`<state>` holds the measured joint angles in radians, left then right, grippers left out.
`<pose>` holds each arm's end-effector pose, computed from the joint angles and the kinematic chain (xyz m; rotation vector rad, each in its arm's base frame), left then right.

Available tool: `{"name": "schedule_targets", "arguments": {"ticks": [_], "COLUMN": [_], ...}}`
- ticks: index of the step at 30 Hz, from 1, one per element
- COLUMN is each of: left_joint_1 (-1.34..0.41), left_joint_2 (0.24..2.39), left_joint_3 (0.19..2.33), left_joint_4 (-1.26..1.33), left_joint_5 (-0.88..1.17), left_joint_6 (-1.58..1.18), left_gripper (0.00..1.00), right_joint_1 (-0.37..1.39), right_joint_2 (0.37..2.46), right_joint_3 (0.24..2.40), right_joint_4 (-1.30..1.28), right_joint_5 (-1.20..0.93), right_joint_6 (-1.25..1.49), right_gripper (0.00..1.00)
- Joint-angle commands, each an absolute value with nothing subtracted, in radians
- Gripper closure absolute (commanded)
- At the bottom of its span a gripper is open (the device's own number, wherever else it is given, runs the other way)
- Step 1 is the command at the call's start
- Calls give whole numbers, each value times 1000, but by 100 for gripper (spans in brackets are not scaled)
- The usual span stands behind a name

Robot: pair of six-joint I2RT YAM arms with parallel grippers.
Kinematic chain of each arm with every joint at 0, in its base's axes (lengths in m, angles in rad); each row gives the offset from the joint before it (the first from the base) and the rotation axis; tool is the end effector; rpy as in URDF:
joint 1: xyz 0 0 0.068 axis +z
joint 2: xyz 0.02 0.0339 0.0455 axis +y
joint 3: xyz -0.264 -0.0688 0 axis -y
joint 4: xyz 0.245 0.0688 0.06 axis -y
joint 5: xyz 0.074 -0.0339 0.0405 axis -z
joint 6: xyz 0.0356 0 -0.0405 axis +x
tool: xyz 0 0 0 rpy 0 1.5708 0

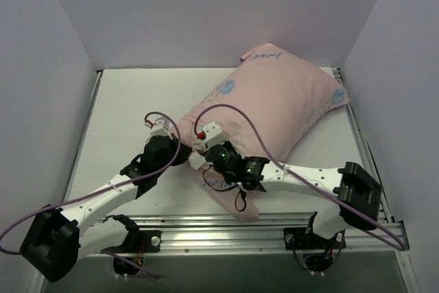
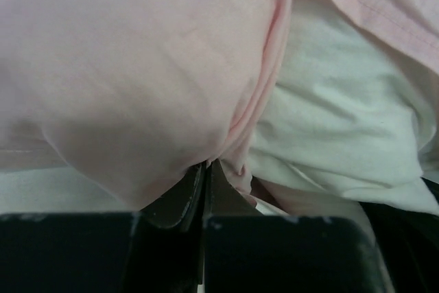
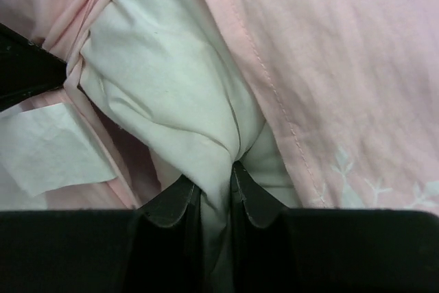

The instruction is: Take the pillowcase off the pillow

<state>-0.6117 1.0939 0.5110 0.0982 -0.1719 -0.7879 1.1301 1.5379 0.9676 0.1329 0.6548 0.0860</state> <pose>0.1942 -0.1288 0.2125 -0.2960 2.0996 -0.6836 0.1657 0.3006 0.2523 -0.5832 1.8257 0.1588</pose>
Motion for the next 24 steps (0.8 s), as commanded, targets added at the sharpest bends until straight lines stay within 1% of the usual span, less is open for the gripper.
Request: {"name": "schedule_targets", "arguments": {"ticks": [1,2,7,10,14,17,21,24], "left_joint_1": [-583,-581,-571,-566,-565,-565,-561,-563], "left_joint_2": [1062,1054,1026,985,933,887,818,758], "left_joint_3": [575,584,612,585,572,580,642,699], "left_joint_4": [-38,-52,-140,-138,-163,-161,-306,-304], "left_joint_5": [-322,-339,-498,-552,-592,-594,-696,-643], "left_joint_6": [-779,-784,-828,-870,-917,-884,-855,-780], "left_gripper": [98,98,98,98,98,98,98,98], "right_joint_1": [1066,1049,988,966,943,937,931,928], "right_joint_2": [1303,1214,992,915,809,802,795,834], "right_joint_3": [942,928,905,890,873,864,838,828], "right_joint_4": [31,35,5,-43,-83,-127,-176,-222], "right_joint_5": [769,762,765,766,704,695,680,660], "right_joint_6": [146,149,195,228,270,287,330,353], "right_gripper": [100,100,100,100,100,100,100,100]}}
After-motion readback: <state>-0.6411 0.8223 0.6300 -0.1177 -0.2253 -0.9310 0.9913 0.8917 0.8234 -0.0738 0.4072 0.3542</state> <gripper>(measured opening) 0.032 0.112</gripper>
